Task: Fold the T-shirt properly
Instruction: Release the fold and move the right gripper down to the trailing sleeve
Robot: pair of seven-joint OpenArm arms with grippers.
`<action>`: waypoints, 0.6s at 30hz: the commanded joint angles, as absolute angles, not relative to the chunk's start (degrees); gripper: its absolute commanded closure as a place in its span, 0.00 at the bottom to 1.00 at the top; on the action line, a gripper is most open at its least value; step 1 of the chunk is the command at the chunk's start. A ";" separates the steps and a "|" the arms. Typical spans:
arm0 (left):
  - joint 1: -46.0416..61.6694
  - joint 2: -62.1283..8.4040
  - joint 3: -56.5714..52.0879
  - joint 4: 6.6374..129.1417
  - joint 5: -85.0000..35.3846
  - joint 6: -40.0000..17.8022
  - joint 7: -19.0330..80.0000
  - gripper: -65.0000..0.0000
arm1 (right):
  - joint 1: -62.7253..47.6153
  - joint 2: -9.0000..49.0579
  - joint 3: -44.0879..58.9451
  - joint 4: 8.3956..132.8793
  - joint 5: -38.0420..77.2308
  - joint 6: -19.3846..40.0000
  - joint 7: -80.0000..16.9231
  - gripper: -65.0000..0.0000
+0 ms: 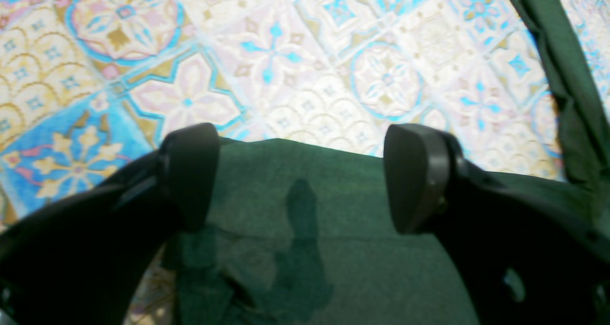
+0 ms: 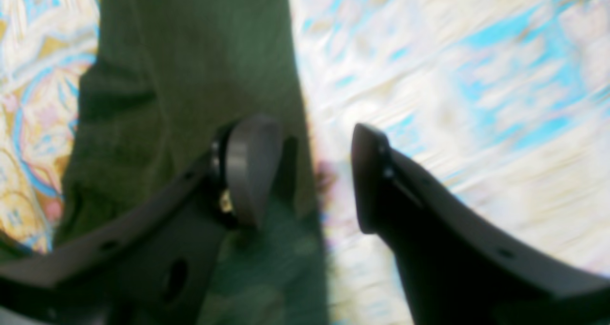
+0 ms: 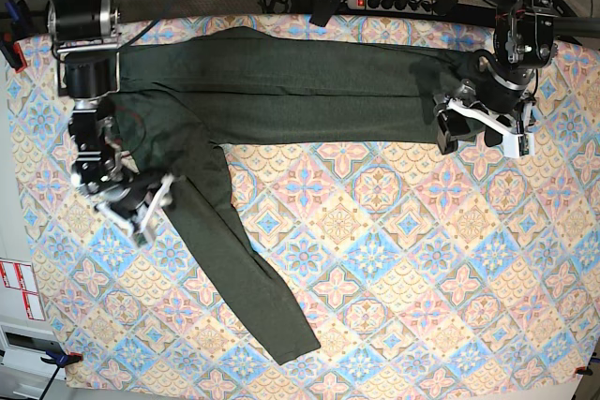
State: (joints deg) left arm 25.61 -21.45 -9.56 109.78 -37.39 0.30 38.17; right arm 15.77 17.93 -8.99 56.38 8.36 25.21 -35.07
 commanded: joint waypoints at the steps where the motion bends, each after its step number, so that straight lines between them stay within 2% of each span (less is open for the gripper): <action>1: 25.54 -22.11 -9.80 110.81 -37.49 0.22 37.14 0.15 | 16.84 18.15 -8.84 55.87 8.75 25.45 -33.54 0.57; 8: 25.54 -22.11 -9.71 110.81 -37.49 0.22 37.14 0.15 | 20.88 17.89 -8.92 49.63 8.75 25.45 -30.29 0.57; 18: 25.54 -22.11 -9.71 110.81 -37.49 0.22 37.14 0.15 | 21.23 17.80 -8.92 49.10 8.75 25.45 -30.20 0.57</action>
